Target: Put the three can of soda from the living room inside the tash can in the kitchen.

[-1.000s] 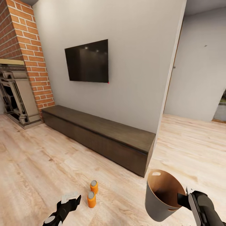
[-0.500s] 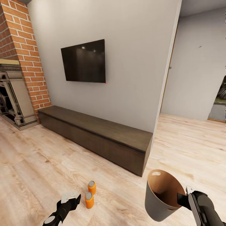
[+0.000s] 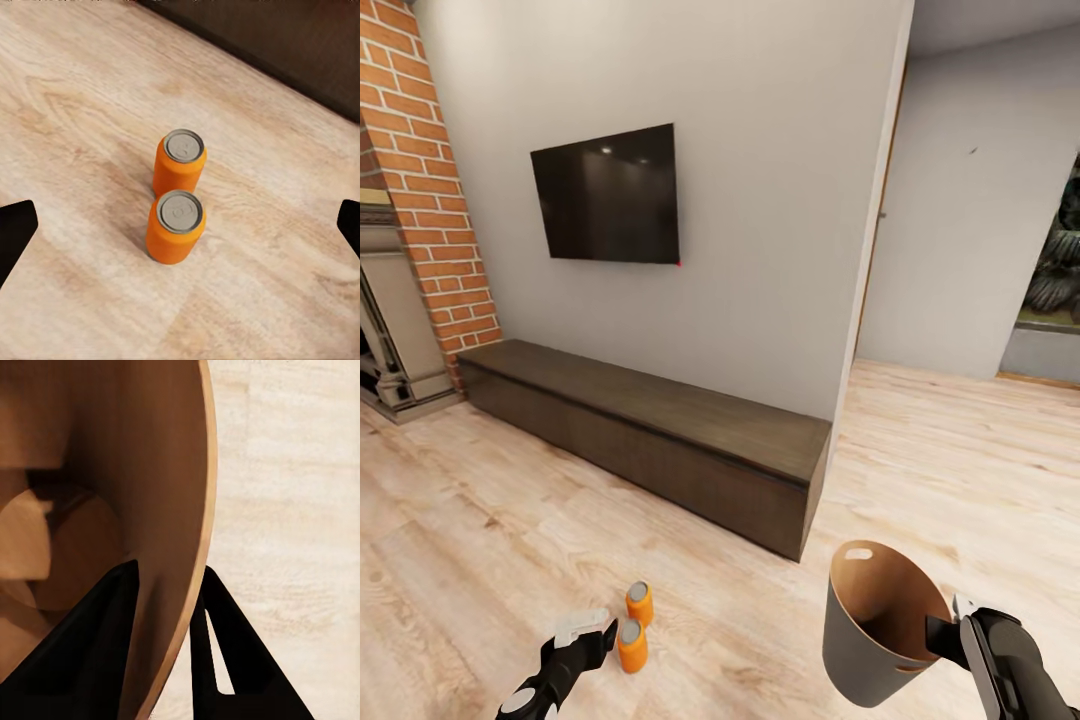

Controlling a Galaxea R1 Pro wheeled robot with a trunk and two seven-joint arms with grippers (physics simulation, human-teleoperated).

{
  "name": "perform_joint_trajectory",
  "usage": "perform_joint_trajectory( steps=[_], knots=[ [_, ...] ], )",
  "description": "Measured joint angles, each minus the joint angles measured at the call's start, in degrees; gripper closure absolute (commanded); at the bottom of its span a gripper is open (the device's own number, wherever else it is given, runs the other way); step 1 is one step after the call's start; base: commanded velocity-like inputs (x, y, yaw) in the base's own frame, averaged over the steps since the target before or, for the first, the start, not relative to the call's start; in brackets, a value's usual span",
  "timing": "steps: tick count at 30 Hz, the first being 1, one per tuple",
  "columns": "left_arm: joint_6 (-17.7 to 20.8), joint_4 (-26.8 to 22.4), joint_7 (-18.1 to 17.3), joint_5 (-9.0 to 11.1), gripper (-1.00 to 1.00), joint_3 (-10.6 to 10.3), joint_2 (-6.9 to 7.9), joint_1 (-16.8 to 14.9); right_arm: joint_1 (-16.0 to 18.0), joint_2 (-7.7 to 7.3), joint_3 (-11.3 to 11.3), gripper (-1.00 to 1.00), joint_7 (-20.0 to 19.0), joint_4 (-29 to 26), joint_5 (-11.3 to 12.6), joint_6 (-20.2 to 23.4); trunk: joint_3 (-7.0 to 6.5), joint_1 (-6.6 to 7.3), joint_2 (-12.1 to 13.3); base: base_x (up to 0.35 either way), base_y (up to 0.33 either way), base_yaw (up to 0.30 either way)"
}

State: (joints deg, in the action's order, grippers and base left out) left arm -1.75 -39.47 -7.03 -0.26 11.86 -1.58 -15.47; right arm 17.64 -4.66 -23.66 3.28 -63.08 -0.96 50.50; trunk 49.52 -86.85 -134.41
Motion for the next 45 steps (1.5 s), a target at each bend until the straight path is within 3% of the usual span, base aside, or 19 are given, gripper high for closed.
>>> perform_joint_trajectory(
  steps=[26,34,45],
  knots=[
    [-0.5,0.9,0.0,0.0,-1.0,-0.2,0.0,0.0,0.0,0.0,0.0,1.0,0.0,0.0,0.1,0.0,0.0,0.0,0.0,0.083,0.0,-0.001],
    [-1.7,1.1,0.0,-0.1,-1.0,-1.9,0.0,0.0,0.0,0.0,0.0,1.0,0.0,0.0,0.1,0.0,0.0,0.0,0.0,0.001,0.0,0.0],
    [-1.8,1.1,0.0,-0.1,-1.0,-2.1,0.0,0.0,0.0,0.02,0.0,1.0,0.0,0.1,0.1,0.0,0.0,0.0,0.0,0.0,0.0,0.0]
  ],
)
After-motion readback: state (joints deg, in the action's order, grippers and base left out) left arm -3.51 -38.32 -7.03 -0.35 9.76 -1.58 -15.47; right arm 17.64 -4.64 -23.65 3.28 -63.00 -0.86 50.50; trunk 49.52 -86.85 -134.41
